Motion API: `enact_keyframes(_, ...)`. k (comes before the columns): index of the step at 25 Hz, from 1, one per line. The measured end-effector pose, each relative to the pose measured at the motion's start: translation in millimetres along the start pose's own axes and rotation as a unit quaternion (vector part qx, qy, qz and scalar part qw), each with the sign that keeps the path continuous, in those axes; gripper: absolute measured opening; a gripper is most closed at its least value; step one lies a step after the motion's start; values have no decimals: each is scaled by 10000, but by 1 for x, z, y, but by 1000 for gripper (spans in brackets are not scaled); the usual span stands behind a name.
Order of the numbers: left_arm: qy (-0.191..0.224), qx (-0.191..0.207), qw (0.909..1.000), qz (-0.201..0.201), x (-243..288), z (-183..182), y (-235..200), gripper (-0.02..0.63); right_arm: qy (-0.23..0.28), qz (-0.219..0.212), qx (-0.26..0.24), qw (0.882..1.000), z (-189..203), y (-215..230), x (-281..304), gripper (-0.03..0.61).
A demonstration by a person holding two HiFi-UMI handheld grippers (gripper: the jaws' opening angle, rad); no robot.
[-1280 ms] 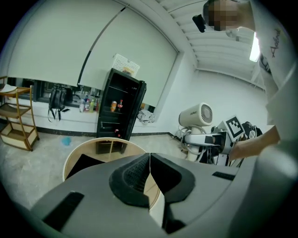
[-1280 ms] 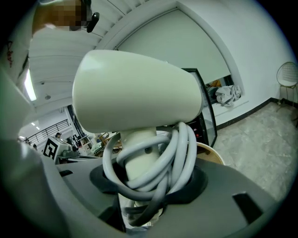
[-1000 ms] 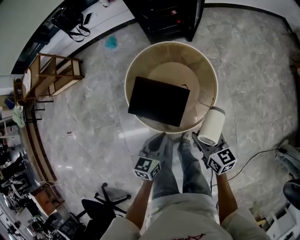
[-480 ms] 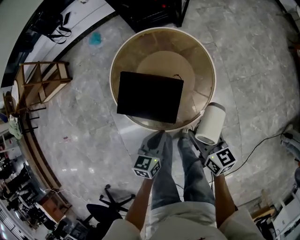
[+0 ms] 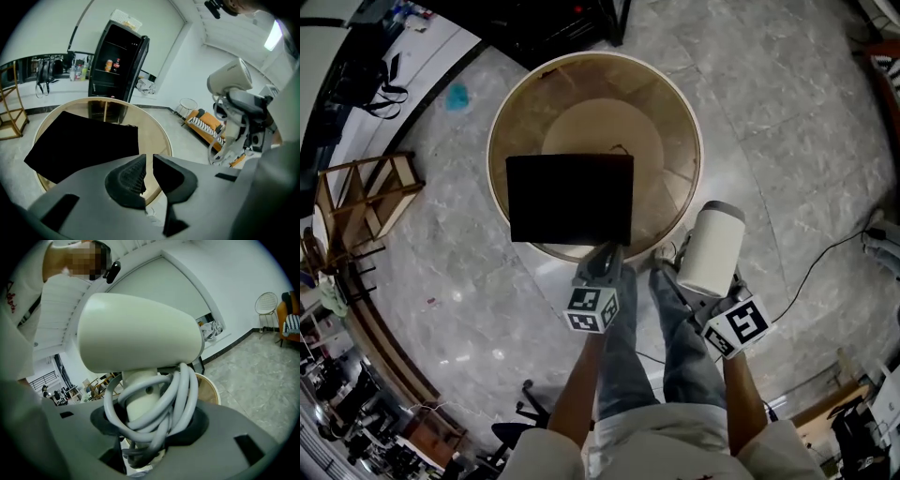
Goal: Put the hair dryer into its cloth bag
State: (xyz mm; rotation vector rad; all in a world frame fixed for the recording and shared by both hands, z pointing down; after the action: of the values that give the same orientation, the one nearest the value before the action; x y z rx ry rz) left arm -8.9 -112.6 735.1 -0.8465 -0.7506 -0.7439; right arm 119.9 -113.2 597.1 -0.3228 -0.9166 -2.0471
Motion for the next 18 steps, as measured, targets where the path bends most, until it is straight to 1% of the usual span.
enact_keyframes(1, -136, 42, 9999, -21, 11, -1, -3, 36, 15, 63, 35, 10000, 2, 3, -2, 256)
enact_keyframes(2, -270, 71, 9996, -39, 21, -1, -6, 74, 27, 130, 79, 9999, 4, 7, -4, 256)
enact_keyframes(3, -393, 86, 9992, -61, 30, -2, -9, 136, 45, 195, 133, 9997, 7, 11, -7, 256)
enact_keyframes(4, -502, 105, 9986, -107, 39, -3, -13, 160, 69, 255, 195, 9995, 9, 15, -10, 256)
enact_keyframes(6, -687, 201, 9972, -227, 56, -5, -18, 160, 115, 362, 316, 9988, 13, 24, -15, 256)
enact_keyframes(10, -1041, 561, 9916, -520, 85, -8, -29, 160, 195, 539, 462, 9973, 20, 36, -22, 255)
enact_keyframes(13, -1196, 644, 9882, -709, 99, -13, -34, 160, 224, 628, 534, 9963, 23, 42, -25, 256)
enact_keyframes(16, -1362, 851, 9833, -857, 113, -18, -33, 160, 243, 691, 556, 9958, 25, 49, -29, 256)
enact_keyframes(18, -1440, 884, 9813, -919, 120, -22, -34, 147, 243, 720, 564, 9955, 25, 52, -30, 256)
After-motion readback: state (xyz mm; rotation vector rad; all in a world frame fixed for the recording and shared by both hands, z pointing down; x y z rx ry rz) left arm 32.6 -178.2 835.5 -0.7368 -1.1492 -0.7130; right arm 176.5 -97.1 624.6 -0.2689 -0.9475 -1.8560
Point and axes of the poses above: the fingertips, and each gripper's own axes: x forward along the fingers, y to its right, z out of its underside, the point moved 1 cm from there along -x, backward along the fingers, and after that the axes turned 14 degrees about -y, right-handed, at the moved point
